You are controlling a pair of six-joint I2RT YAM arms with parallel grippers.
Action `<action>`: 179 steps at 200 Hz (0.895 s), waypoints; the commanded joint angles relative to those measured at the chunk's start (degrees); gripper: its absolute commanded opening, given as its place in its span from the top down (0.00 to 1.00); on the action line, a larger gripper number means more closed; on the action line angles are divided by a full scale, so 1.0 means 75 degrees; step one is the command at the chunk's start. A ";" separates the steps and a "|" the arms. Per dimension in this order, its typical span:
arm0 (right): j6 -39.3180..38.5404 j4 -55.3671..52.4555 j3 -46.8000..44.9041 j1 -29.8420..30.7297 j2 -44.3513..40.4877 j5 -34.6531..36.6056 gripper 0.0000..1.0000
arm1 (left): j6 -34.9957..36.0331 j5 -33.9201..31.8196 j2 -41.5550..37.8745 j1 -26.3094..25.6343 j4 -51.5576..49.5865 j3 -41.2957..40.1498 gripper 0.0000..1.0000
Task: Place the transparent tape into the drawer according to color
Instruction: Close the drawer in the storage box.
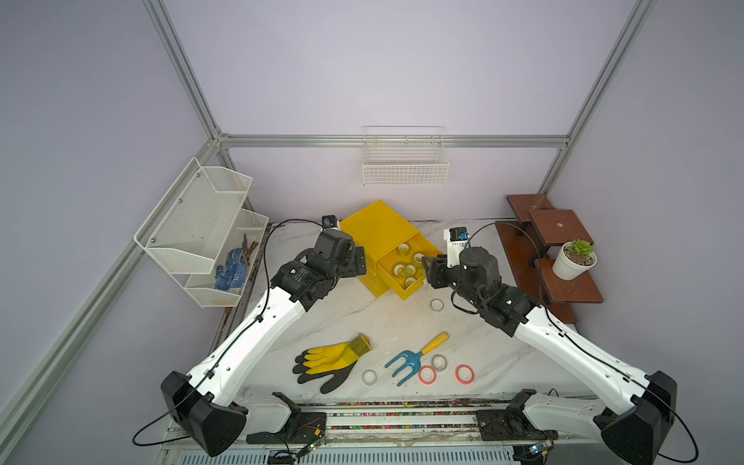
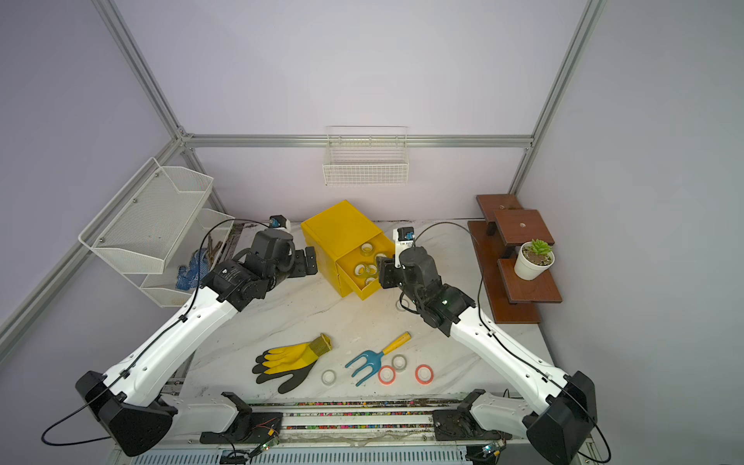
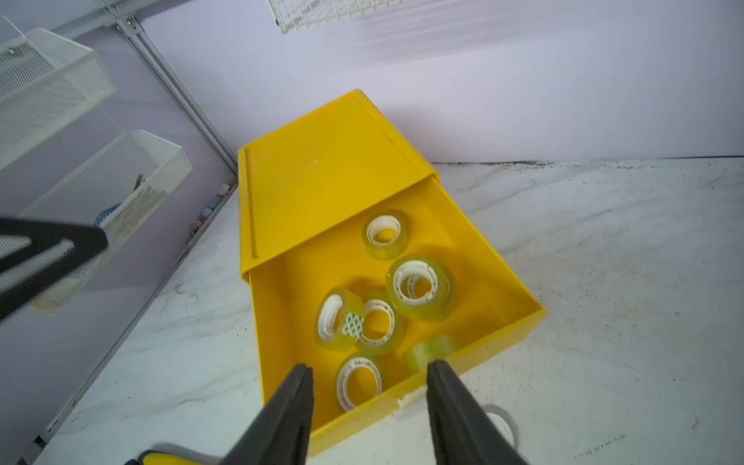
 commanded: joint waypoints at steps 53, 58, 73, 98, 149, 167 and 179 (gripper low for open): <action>0.0850 -0.0057 -0.1180 -0.0032 0.0073 0.0068 0.61 | 0.0357 -0.0251 0.1644 0.0351 0.0298 0.0977 0.00; 0.0842 0.0048 -0.1157 -0.0050 0.0220 0.0032 0.61 | 0.0357 -0.0275 0.1703 0.0368 0.0299 0.0989 0.00; 0.0807 0.0381 -0.1012 -0.0077 0.0638 -0.0062 0.61 | 0.0347 -0.0249 0.1840 0.0427 0.0288 0.1002 0.00; 0.0677 0.1072 -0.0796 -0.0091 0.1116 -0.0207 0.61 | 0.0356 -0.0214 0.1925 0.0485 0.0300 0.0958 0.00; 0.0490 0.2086 -0.0146 -0.0114 0.1978 -0.0359 0.61 | 0.0415 -0.0053 0.2159 0.0575 0.0296 0.0910 0.00; 0.0452 0.2419 0.0101 -0.0116 0.2329 -0.0390 0.60 | 0.0438 0.0005 0.2207 0.0594 0.0302 0.0897 0.00; 0.0441 0.2649 0.0275 -0.0140 0.2585 -0.0474 0.60 | 0.0459 0.0029 0.2231 0.0606 0.0293 0.0885 0.00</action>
